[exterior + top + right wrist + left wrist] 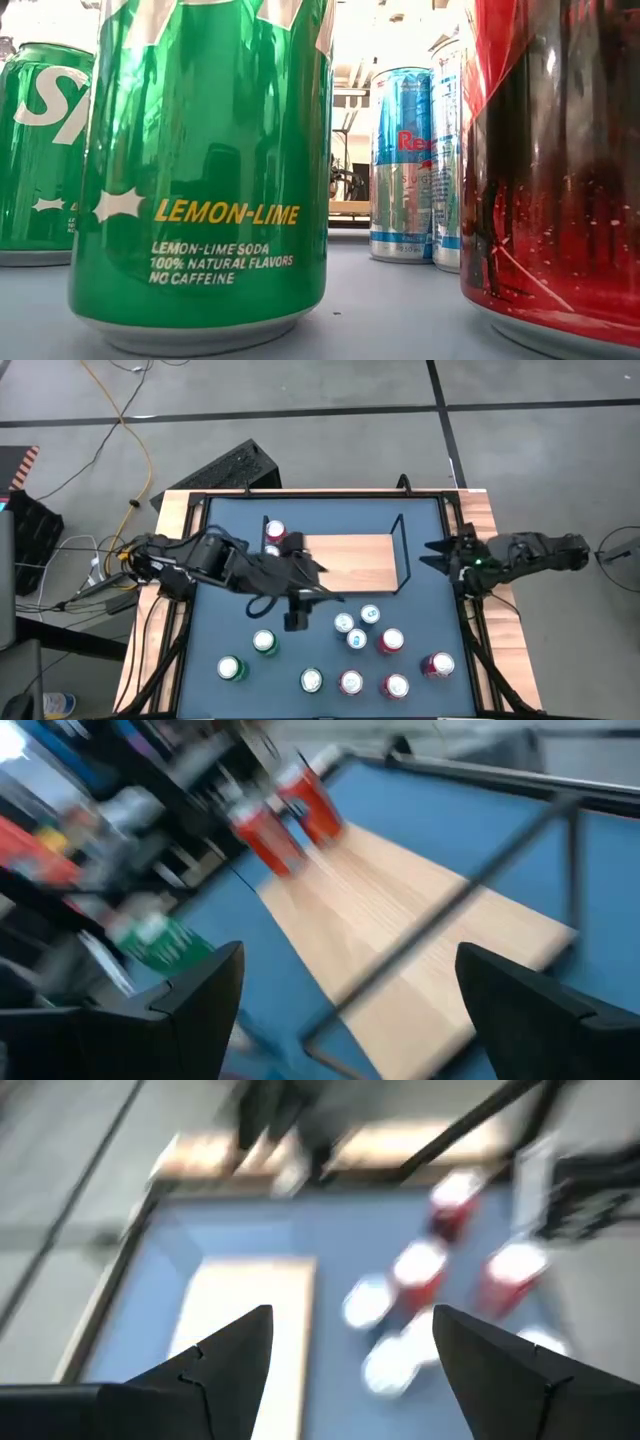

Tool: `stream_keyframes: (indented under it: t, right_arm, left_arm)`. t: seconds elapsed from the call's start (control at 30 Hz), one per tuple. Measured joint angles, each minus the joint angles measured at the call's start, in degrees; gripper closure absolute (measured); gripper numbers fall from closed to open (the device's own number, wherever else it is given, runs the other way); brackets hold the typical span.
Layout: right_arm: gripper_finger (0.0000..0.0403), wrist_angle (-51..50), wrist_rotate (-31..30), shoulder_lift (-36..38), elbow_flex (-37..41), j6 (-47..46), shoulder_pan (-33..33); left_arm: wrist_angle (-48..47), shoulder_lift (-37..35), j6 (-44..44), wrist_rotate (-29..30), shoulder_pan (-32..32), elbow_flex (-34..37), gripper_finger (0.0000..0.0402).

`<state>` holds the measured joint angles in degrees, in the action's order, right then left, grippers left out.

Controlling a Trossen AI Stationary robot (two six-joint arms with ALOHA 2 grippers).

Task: Place canned beverage on shelf
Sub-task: Adjust the orange soda cans on the shelf

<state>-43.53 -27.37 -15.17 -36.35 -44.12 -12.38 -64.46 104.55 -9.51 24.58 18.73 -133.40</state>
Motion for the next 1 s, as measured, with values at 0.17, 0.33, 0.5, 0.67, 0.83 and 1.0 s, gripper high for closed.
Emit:
stream_keyframes:
  t: [0.17,0.33,0.5,0.67,0.83,1.0]
  right_arm:
    - [0.0055,-19.0,0.2,-8.5,-9.0,-1.9,0.2]
    - [0.0055,-32.7,7.8,-18.0,-10.7,-7.0,-0.1]
    - [0.0055,-27.8,16.0,-24.3,-10.2,-5.4,-3.6]
    - [0.0055,-18.8,18.1,-25.4,-10.2,-4.1,-9.9]
    - [0.0055,-9.8,17.2,-25.2,-10.3,-10.4,-13.6]
    - [0.0055,-5.6,17.1,-25.4,-10.3,-11.4,-14.5]
  left_arm:
    - [-23.9,-0.4,-15.8,5.9,0.7,0.1,0.0141]
    - [-24.0,-2.9,-20.6,5.6,4.1,1.7,0.0141]
    - [-25.6,-6.4,-31.7,12.2,8.8,1.7,0.0141]
    - [-25.0,-8.8,-39.9,21.5,14.5,1.7,0.0141]
    - [-25.0,-9.0,-43.1,23.3,16.0,1.7,0.0141]
    - [-24.7,-9.0,-39.6,22.3,15.9,1.7,0.0141]
